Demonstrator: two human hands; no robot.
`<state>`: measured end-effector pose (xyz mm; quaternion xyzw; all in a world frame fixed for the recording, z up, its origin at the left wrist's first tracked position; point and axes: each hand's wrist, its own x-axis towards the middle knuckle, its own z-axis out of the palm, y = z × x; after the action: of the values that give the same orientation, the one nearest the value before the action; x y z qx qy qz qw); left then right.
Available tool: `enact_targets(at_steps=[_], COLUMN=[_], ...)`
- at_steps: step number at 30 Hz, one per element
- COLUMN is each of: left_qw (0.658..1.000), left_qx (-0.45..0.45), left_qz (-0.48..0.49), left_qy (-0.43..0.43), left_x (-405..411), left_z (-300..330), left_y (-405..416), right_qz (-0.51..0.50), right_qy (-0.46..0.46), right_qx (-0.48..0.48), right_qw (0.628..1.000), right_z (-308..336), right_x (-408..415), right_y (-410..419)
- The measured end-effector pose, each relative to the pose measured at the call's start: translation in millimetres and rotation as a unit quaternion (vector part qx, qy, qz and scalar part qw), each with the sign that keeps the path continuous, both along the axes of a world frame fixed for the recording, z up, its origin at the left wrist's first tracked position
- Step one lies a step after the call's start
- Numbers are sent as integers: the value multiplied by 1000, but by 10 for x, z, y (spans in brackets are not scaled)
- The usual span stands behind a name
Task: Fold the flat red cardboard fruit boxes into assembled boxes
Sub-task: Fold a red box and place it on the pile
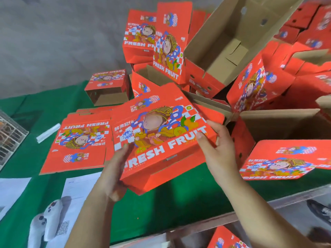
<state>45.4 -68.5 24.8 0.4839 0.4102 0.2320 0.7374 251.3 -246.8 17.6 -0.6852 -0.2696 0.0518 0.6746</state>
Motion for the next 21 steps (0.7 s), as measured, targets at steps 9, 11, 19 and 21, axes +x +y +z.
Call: enact_targets(at_steps=[9, 11, 19, 21], left_qw=[968, 958, 954, 943], left_qx=[232, 256, 280, 316], left_qz=[1, -17, 9, 5], left_qy=[-94, -126, -108, -99], left_x=[-11, 95, 519, 642], left_z=[-106, -71, 5, 72], left_y=[-365, -423, -526, -526], right_qz=[-51, -61, -25, -36], right_qy=[-68, -55, -8, -10], right_qx=[-12, -1, 46, 68], right_qw=[996, 997, 999, 997], right_z=[-101, -99, 9, 91], right_x=[121, 102, 309, 385], right_y=[-380, -396, -397, -429])
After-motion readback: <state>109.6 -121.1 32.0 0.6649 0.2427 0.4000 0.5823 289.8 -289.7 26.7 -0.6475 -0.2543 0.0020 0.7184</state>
